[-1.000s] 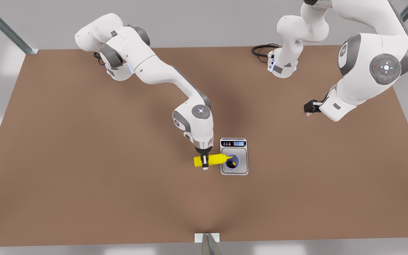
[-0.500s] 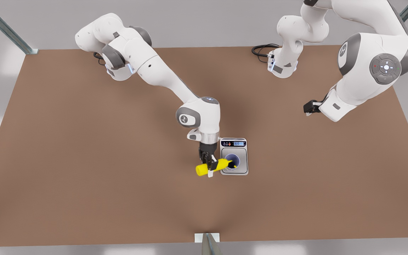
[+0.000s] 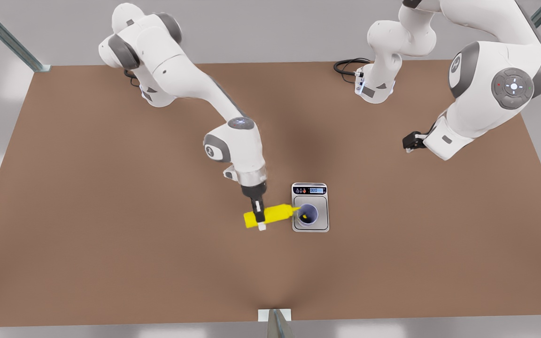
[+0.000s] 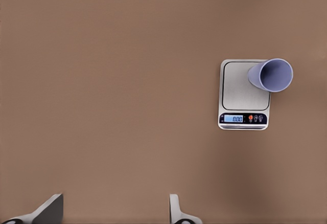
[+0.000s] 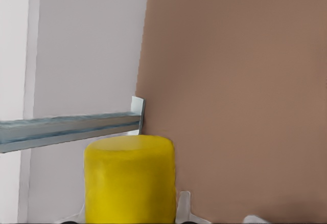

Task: Move cup to the weight, pick up sauce bottle, pour sauce

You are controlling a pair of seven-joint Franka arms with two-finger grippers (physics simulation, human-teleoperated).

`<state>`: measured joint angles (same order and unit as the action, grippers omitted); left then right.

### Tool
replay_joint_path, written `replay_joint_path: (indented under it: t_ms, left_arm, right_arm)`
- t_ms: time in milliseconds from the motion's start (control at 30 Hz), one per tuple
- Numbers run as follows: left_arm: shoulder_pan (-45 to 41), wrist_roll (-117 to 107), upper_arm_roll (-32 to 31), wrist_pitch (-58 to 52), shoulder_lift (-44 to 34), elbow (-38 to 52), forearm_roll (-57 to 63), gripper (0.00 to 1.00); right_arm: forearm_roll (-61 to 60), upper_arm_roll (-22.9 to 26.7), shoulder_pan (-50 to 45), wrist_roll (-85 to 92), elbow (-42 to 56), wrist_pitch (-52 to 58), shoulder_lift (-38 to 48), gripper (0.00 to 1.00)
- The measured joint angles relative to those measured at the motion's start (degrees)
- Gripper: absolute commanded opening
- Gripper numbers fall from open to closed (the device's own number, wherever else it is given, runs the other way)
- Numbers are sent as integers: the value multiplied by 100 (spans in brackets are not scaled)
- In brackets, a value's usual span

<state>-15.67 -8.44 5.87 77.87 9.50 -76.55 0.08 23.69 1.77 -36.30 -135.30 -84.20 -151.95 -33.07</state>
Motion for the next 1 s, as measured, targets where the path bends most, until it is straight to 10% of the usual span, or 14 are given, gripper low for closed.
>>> replay_joint_path:
  t_ms: [267,700,1000]
  left_arm:
    - [2,-9,-7,0,9,0,0,100]
    - [3,-53,-16,24,51,-9,61,100]
    - [3,-18,-16,9,86,-36,66,100]
  right_arm:
    - [-8265,-222,2129,6736,-1984,1807,1506,36]
    - [-10023,37,4686,10118,-855,7326,-1646,38]
    - [-9791,-307,4781,9623,-671,6517,-2005,39]
